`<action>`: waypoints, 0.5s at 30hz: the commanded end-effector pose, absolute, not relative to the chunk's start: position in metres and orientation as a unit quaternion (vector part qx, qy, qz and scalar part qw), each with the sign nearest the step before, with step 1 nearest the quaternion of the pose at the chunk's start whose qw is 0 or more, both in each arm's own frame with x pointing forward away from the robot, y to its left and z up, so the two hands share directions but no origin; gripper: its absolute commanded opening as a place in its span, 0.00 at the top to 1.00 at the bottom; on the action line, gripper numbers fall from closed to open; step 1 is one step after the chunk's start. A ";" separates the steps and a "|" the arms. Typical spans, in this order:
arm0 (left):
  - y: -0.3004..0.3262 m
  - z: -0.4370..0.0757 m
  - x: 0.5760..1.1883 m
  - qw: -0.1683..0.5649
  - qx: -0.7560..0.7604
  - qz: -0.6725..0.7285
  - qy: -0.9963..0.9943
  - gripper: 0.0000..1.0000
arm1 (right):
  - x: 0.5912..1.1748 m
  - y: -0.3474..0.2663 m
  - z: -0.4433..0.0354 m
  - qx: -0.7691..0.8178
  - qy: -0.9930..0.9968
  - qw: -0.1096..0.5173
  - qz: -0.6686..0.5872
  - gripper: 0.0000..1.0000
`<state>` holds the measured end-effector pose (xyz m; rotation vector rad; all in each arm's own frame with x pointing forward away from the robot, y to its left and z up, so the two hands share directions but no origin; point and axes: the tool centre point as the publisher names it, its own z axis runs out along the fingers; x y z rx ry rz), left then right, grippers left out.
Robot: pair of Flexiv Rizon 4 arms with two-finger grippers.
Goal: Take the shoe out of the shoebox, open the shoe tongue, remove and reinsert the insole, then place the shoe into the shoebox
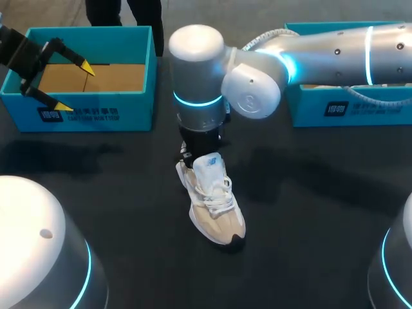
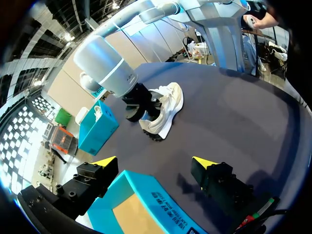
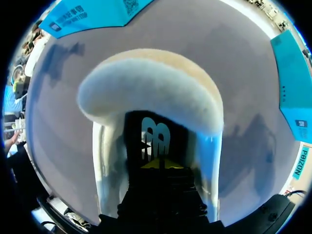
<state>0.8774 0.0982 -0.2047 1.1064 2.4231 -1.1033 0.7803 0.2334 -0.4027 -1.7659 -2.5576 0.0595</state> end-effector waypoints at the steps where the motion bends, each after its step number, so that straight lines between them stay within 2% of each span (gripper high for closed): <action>1: 0.099 -0.204 0.877 0.128 0.381 -0.378 0.834 0.00 | 0.776 0.235 -0.395 -0.564 -0.825 0.020 0.026 1.00; 11: 0.099 -0.204 0.877 0.128 0.381 -0.378 0.834 0.00 | 0.768 0.241 -0.365 -0.551 -0.825 0.092 0.085 1.00; 15: 0.099 -0.204 0.877 0.128 0.381 -0.378 0.834 0.00 | 0.761 0.240 -0.358 -0.553 -0.821 0.098 0.105 1.00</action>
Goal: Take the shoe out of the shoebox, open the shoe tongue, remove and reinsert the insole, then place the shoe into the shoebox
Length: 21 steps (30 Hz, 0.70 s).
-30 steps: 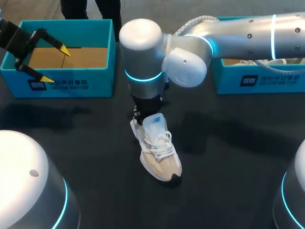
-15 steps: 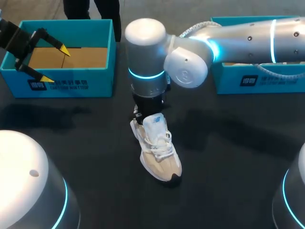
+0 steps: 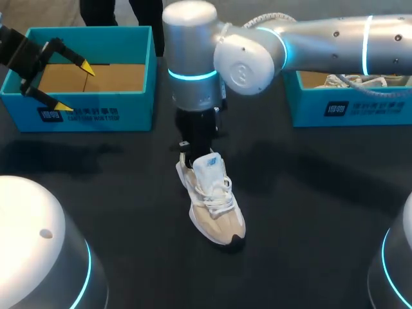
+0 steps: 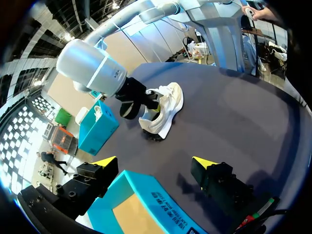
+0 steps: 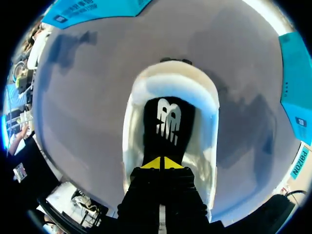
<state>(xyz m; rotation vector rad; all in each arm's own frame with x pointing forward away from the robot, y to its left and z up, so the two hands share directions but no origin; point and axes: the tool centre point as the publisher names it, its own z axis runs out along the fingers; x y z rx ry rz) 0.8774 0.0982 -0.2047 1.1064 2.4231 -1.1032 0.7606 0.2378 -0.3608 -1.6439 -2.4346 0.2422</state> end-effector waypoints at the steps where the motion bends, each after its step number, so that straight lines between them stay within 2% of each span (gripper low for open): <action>1: 0.099 -0.204 0.877 0.128 0.381 -0.378 0.834 0.00 | 0.760 0.240 -0.356 -0.554 -0.820 0.099 0.109 1.00; 10: 0.099 -0.204 0.877 0.128 0.381 -0.378 0.834 0.00 | 0.753 0.234 -0.348 -0.545 -0.820 0.104 0.141 1.00; 11: 0.099 -0.204 0.877 0.128 0.381 -0.378 0.834 0.00 | 0.753 0.234 -0.348 -0.544 -0.820 0.105 0.145 0.85; 12: 0.099 -0.204 0.877 0.128 0.381 -0.378 0.834 0.00 | 0.752 0.233 -0.348 -0.545 -0.819 0.106 0.144 0.65; 13: 0.099 -0.204 0.877 0.128 0.381 -0.378 0.834 0.00 | 0.752 0.233 -0.349 -0.544 -0.820 0.108 0.142 0.50; 14: 0.099 -0.204 0.877 0.128 0.381 -0.378 0.834 0.00 | 0.753 0.233 -0.349 -0.544 -0.820 0.110 0.140 0.05; 15: 0.099 -0.204 0.877 0.128 0.381 -0.378 0.834 0.00 | 0.753 0.233 -0.350 -0.543 -0.820 0.111 0.139 0.00; 21: 0.099 -0.204 0.877 0.128 0.381 -0.378 0.834 0.00 | 0.756 0.234 -0.352 -0.540 -0.822 0.114 0.139 0.00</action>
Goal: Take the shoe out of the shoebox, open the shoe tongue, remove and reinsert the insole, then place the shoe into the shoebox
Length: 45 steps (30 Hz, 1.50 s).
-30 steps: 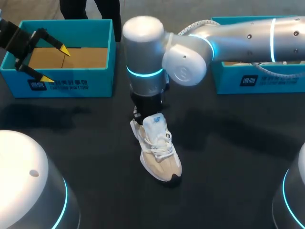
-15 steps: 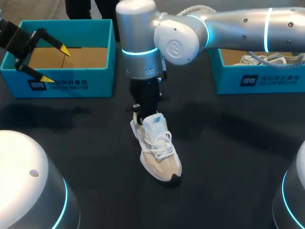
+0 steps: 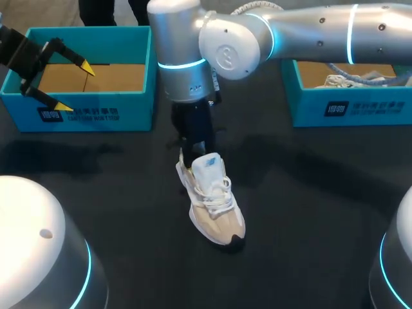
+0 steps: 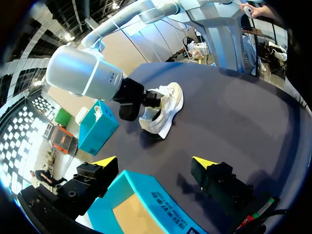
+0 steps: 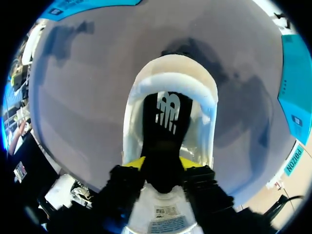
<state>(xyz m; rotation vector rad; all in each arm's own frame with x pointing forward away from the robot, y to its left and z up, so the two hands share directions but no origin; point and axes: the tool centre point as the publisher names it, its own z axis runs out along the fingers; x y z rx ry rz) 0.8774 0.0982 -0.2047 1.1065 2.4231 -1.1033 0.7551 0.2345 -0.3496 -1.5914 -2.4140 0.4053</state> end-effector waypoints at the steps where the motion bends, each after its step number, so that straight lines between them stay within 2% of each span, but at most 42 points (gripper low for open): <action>1: 0.099 -0.204 0.877 0.128 0.381 -0.378 0.834 0.00 | 0.756 0.235 -0.352 -0.540 -0.822 0.114 0.138 0.00; 22: 0.099 -0.204 0.877 0.128 0.381 -0.378 0.834 0.00 | 0.753 0.239 -0.329 -0.546 -0.813 0.126 0.157 0.00; 39: 0.099 -0.204 0.877 0.128 0.381 -0.378 0.834 0.00 | 0.729 0.244 -0.272 -0.577 -0.810 0.034 0.101 0.00; 43: 0.099 -0.204 0.877 0.128 0.381 -0.378 0.834 0.00 | 0.719 0.235 -0.267 -0.584 -0.808 0.034 0.072 0.00; 44: 0.099 -0.204 0.877 0.128 0.381 -0.378 0.834 0.00 | 0.719 0.235 -0.268 -0.585 -0.808 0.034 0.062 0.35; 45: 0.099 -0.204 0.877 0.128 0.381 -0.378 0.834 0.00 | 0.718 0.235 -0.267 -0.586 -0.807 0.032 0.061 0.51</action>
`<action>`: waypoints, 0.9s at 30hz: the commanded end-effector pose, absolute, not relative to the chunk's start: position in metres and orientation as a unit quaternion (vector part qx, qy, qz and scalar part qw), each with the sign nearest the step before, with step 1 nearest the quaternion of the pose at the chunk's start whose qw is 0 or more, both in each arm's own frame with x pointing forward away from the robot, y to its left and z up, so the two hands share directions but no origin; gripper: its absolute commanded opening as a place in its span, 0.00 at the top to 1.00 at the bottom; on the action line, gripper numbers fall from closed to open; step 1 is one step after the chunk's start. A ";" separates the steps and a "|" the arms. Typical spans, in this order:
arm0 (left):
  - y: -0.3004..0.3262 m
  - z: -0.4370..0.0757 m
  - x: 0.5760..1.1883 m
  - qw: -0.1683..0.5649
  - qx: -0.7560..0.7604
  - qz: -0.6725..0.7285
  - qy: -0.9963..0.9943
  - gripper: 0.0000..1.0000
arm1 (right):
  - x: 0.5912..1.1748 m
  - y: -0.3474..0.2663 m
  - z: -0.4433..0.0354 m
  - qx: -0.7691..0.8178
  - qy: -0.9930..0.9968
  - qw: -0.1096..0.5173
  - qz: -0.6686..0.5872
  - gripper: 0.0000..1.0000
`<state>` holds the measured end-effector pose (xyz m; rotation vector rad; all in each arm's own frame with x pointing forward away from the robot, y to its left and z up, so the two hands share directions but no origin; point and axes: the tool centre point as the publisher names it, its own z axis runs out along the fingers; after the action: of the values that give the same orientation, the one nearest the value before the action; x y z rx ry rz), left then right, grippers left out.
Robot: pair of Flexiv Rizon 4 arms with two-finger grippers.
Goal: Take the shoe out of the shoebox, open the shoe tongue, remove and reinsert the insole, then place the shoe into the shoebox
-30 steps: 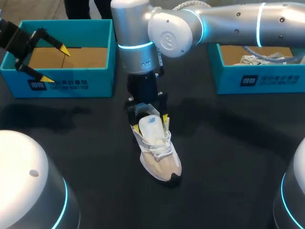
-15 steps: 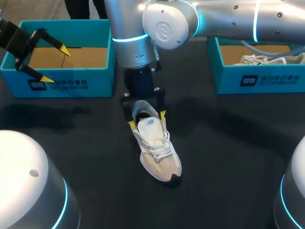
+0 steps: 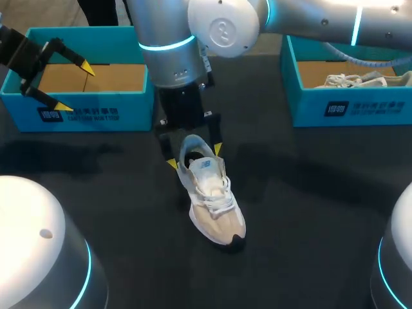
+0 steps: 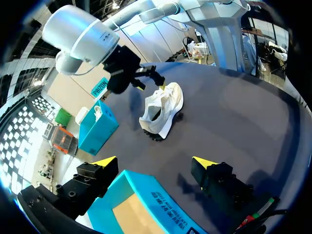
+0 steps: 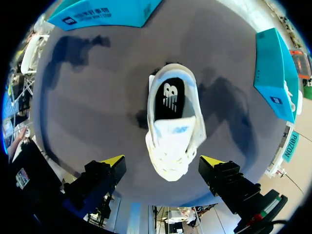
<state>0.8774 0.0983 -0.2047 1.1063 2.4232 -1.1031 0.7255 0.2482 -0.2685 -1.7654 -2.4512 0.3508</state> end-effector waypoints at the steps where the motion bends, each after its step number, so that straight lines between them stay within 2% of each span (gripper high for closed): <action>1: 0.099 -0.204 0.877 0.128 0.381 -0.378 0.834 0.00 | 0.716 0.233 -0.266 -0.587 -0.807 0.031 0.062 0.58; 3: 0.099 -0.204 0.877 0.128 0.381 -0.378 0.834 0.00 | 0.715 0.233 -0.265 -0.590 -0.805 0.028 0.053 0.78; 4: 0.099 -0.204 0.877 0.128 0.381 -0.378 0.834 0.00 | 0.714 0.232 -0.265 -0.589 -0.807 0.025 0.047 0.83; 5: 0.099 -0.204 0.877 0.128 0.381 -0.378 0.834 0.00 | 0.714 0.232 -0.265 -0.589 -0.807 0.025 0.047 1.00; 26: 0.099 -0.204 0.877 0.128 0.381 -0.378 0.834 0.00 | 0.714 0.231 -0.262 -0.586 -0.809 0.011 0.044 1.00; 27: 0.099 -0.204 0.877 0.128 0.381 -0.378 0.834 0.00 | 0.714 0.230 -0.261 -0.587 -0.808 0.008 0.045 0.95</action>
<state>0.8774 0.0982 -0.2047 1.1065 2.4231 -1.1033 0.7178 0.2300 -0.2650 -1.8238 -2.5182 0.1428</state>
